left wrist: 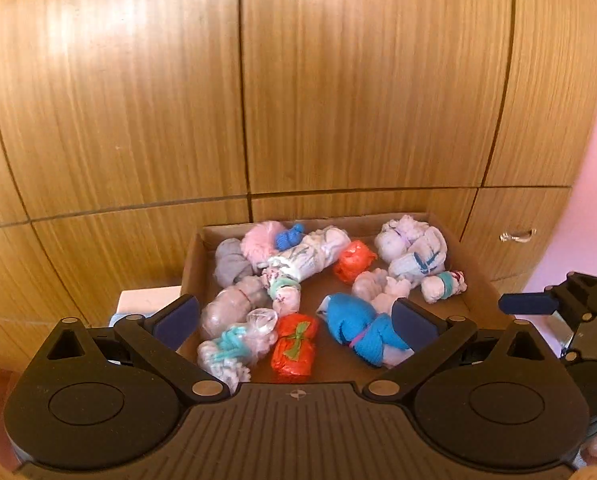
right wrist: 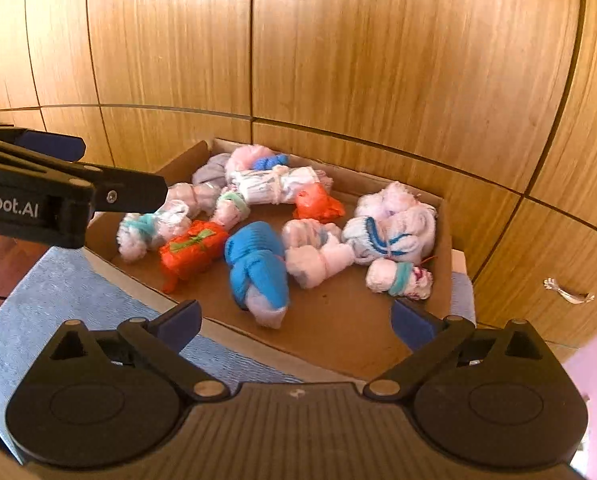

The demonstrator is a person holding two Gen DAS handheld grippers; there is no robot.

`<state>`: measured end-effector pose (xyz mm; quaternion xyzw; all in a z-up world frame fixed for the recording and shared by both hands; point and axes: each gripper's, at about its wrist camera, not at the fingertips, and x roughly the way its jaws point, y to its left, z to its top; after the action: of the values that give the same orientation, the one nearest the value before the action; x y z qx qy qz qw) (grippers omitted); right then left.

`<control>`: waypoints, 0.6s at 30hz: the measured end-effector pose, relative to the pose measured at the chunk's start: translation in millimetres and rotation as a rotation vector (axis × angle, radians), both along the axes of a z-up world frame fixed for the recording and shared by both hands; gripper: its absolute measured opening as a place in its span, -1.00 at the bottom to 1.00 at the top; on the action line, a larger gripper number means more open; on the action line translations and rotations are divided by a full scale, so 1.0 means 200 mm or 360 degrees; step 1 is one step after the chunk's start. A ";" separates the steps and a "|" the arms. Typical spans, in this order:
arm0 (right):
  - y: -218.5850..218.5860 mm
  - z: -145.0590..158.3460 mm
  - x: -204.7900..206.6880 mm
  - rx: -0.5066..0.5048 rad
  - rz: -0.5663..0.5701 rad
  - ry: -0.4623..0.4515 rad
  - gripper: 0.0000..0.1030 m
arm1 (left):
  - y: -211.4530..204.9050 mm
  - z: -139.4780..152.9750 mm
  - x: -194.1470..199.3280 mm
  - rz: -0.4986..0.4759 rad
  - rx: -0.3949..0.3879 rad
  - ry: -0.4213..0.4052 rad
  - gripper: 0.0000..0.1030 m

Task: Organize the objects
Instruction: 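Open both grippers and withdraw them from the tray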

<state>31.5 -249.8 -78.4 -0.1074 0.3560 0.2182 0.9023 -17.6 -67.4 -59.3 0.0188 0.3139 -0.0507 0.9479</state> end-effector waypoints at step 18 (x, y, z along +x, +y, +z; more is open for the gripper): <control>0.07 0.02 -0.04 0.0012 0.0030 -0.0023 0.96 | -0.02 0.01 -0.04 0.0087 0.0147 0.0042 0.99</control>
<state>24.2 -236.3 -73.7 -0.1090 0.3475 0.2274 0.9031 -25.1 -71.6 -57.4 0.0531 0.3289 -0.0105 0.9428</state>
